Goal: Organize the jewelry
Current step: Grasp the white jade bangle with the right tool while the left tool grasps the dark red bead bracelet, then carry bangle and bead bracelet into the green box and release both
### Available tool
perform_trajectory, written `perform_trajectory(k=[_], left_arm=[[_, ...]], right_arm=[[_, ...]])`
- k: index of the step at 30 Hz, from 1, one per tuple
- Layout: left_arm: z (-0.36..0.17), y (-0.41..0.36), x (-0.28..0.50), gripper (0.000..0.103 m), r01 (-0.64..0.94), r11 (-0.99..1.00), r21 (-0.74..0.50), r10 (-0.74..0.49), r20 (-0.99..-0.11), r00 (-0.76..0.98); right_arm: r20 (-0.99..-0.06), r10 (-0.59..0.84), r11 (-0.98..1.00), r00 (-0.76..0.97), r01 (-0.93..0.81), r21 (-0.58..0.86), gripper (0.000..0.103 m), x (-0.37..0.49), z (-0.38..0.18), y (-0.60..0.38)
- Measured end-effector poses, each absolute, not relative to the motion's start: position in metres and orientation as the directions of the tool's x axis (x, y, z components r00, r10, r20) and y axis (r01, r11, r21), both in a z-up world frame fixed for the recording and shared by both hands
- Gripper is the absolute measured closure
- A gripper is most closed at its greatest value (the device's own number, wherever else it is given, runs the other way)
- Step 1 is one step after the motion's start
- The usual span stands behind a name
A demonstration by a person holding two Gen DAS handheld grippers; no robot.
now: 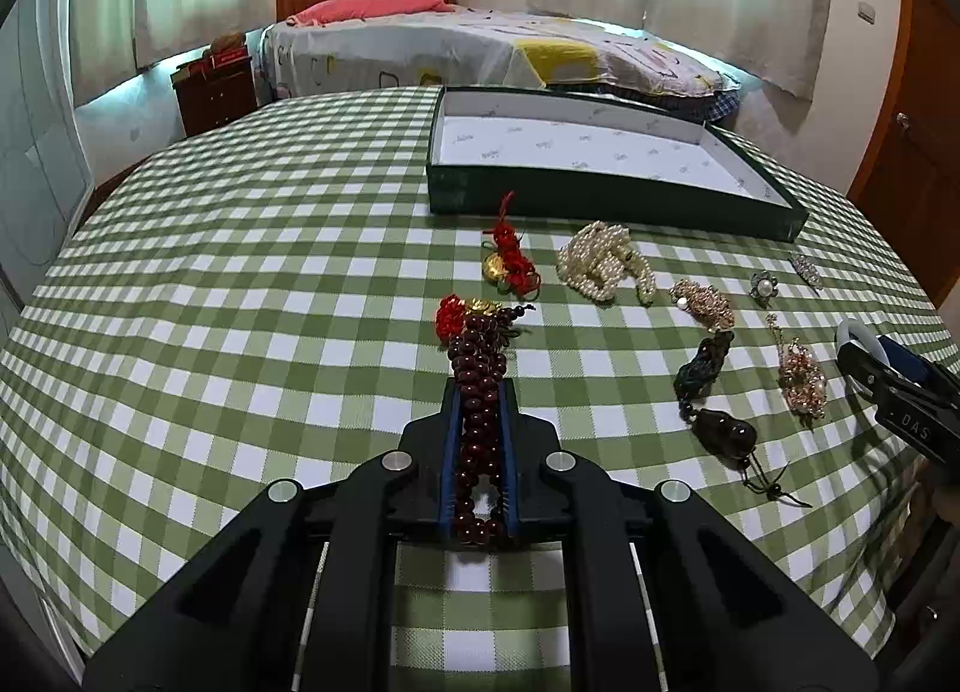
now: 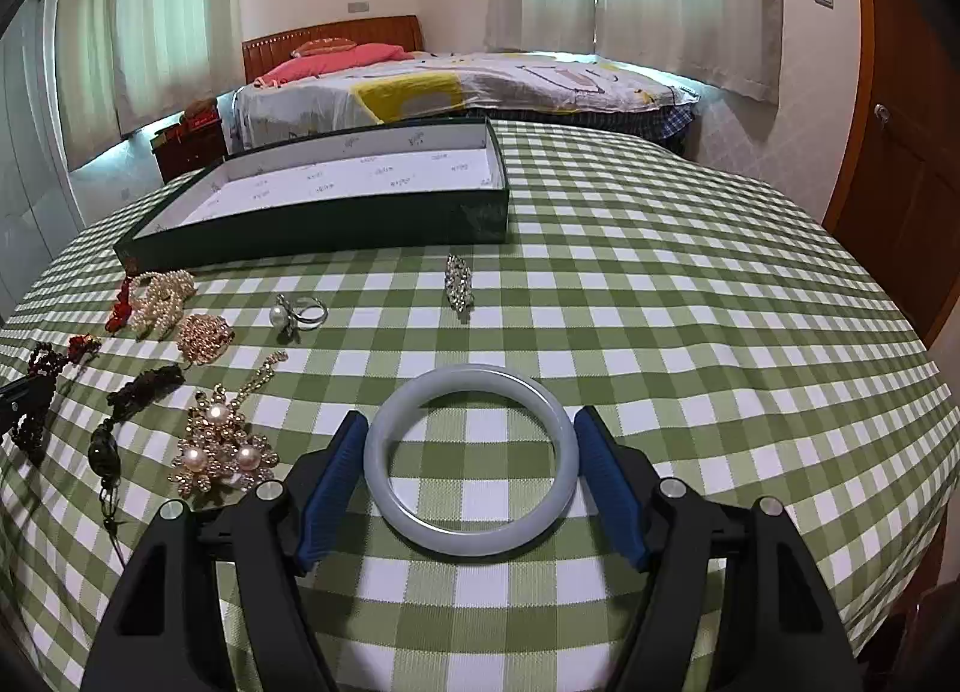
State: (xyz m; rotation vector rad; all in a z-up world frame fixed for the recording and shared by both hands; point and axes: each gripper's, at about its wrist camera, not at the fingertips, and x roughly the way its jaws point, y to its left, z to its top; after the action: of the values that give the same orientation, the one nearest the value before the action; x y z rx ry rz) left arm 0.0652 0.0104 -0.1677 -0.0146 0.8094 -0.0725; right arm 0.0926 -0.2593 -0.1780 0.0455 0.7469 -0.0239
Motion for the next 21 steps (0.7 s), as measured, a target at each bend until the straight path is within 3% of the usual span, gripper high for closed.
perform_trajectory(k=[21], left_arm=[[-0.13,0.012,0.066,0.092,0.064,0.996,-0.06,-0.088,-0.652,0.753]], right_arm=[[-0.613,0.006,0.999,0.79,0.02,0.035,0.034,0.085,-0.145,-0.254]])
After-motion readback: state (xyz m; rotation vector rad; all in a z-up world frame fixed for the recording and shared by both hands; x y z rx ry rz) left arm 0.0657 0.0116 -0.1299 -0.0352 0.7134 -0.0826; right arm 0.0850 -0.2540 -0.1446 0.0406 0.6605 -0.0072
